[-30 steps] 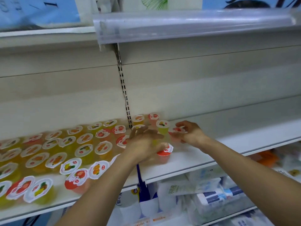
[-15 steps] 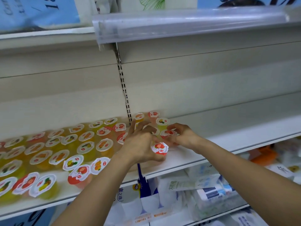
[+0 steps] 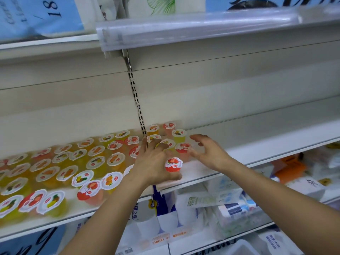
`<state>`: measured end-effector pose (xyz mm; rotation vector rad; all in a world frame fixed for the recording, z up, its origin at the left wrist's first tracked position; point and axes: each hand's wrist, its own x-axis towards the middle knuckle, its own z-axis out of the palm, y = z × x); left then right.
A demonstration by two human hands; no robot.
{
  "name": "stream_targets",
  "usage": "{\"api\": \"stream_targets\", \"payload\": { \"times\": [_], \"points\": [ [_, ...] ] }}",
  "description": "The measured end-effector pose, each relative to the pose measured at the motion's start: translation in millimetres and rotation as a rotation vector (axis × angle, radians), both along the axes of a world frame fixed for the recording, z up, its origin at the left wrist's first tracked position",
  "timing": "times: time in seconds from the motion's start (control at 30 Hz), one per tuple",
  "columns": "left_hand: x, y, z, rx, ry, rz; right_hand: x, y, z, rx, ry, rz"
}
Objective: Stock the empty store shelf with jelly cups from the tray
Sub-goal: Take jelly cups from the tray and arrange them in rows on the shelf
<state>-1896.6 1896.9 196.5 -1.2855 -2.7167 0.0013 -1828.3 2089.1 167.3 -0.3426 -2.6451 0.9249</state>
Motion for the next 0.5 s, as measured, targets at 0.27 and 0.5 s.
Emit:
{"api": "stream_targets", "payload": {
  "times": [0.27, 0.5],
  "points": [
    [69, 18, -33, 0.432, 0.047, -0.147, 109, 10, -18, 0.392, 0.187, -0.051],
    [135, 64, -95, 0.41, -0.217, -0.311, 216, 41, -85, 0.298, 0.055, -0.168]
  ]
}}
